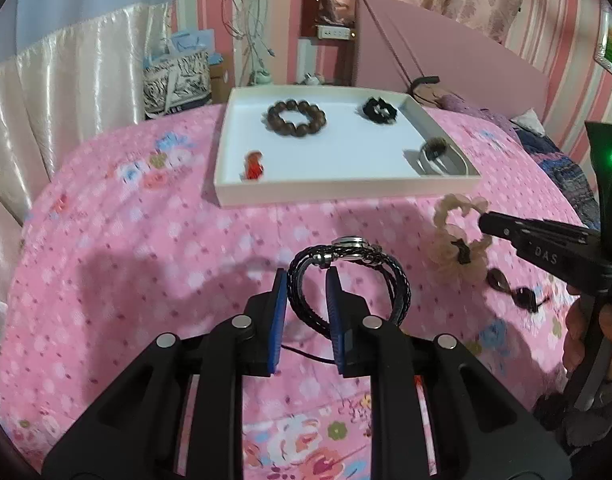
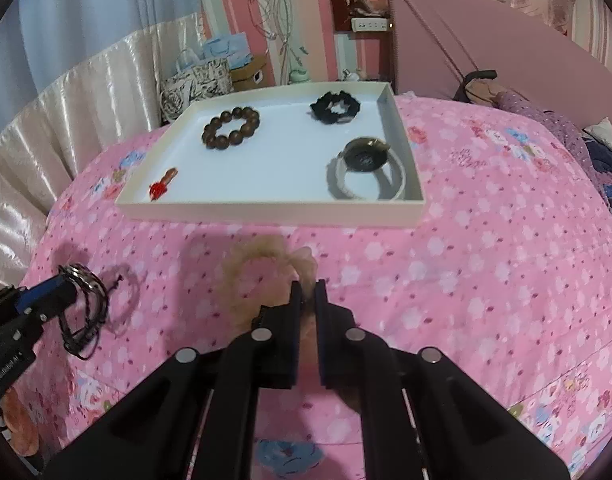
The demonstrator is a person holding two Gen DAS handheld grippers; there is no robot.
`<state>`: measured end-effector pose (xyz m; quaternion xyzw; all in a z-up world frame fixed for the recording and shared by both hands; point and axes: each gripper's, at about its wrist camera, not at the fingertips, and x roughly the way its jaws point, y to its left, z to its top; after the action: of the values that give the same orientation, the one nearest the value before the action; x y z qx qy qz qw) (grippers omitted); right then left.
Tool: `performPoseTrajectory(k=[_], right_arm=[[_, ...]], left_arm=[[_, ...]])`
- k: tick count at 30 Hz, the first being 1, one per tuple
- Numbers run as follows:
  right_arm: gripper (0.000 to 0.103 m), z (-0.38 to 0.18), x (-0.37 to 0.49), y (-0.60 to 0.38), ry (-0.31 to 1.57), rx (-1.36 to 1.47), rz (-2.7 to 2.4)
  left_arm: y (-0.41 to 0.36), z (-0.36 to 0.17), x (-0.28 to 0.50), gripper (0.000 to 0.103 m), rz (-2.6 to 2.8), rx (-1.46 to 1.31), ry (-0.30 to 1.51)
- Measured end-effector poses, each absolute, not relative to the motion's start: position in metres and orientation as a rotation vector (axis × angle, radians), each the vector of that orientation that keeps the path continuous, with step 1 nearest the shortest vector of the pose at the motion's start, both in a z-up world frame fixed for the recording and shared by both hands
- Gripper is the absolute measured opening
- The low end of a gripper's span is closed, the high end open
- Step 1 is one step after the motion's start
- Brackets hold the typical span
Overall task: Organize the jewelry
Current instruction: 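Carry bracelets and scrunchie into the white tray and open both tools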
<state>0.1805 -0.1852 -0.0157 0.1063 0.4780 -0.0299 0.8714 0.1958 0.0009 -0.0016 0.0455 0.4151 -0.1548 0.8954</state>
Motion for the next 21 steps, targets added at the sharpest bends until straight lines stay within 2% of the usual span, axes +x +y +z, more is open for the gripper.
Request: performPoseTrajectory(k=[14, 21], right_arm=[[0.006, 0.024, 0.231, -0.213, 0.899, 0.249, -0.098], [0.006, 0.018, 0.273, -0.220, 0.885, 0.286, -0.084]], left_arm=[[-0.012, 0.041, 0.267, 0.018, -0.307, 0.054, 0.797], [-0.017, 0.028, 0.315, 0.018, -0.287, -0.001, 0.829]])
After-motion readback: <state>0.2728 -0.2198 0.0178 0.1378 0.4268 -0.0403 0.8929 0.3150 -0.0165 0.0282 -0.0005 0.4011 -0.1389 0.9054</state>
